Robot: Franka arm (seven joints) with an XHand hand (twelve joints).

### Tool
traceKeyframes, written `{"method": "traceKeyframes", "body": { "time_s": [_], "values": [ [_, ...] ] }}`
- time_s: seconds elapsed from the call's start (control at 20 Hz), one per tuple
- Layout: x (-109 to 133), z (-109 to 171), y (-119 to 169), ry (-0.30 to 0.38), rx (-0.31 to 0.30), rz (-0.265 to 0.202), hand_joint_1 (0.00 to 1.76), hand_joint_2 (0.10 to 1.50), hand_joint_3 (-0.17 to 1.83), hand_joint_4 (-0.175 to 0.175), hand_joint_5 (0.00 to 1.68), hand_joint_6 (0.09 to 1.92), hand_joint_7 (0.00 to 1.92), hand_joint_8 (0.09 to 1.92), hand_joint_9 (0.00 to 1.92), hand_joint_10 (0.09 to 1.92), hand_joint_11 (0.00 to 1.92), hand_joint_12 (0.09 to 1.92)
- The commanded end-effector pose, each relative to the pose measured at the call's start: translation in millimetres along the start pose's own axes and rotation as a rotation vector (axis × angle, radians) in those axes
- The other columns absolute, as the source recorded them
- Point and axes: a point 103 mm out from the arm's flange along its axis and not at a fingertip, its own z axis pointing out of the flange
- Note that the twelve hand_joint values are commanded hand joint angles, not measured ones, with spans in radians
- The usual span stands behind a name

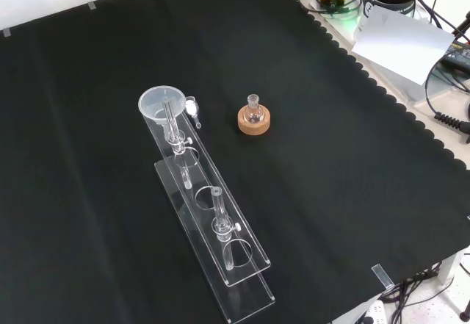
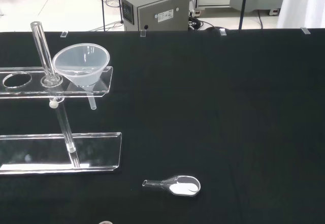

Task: Pick up the funnel from the transparent funnel stand.

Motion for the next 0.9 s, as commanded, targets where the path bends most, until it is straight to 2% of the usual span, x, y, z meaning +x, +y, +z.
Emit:
{"method": "traceKeyframes", "body": {
  "time_s": [0.05,0.2,0.45,0.65,0.9],
  "values": [
    [0,0,0,-0.006,-0.009,-0.004,0.00,1.12,0.55,0.001,0.14,0.22,0.01,0.43,0.17,0.63,0.11,1.28],
    [0,1,0,-0.003,-0.008,0.001,0.00,1.18,0.43,0.001,0.19,0.09,0.00,0.44,0.17,0.63,0.08,1.34],
    [-4,5,6,-0.002,0.005,0.017,0.00,1.20,0.41,0.001,0.20,0.09,0.00,0.45,0.17,0.62,0.07,1.35],
    [-4,12,15,0.010,0.012,0.007,0.00,1.20,0.40,0.001,0.20,0.09,0.00,0.45,0.17,0.62,0.07,1.35],
    [-9,27,34,0.002,0.038,0.036,0.00,1.20,0.40,0.000,0.21,0.09,0.00,0.45,0.17,0.62,0.07,1.35]
  ]
}}
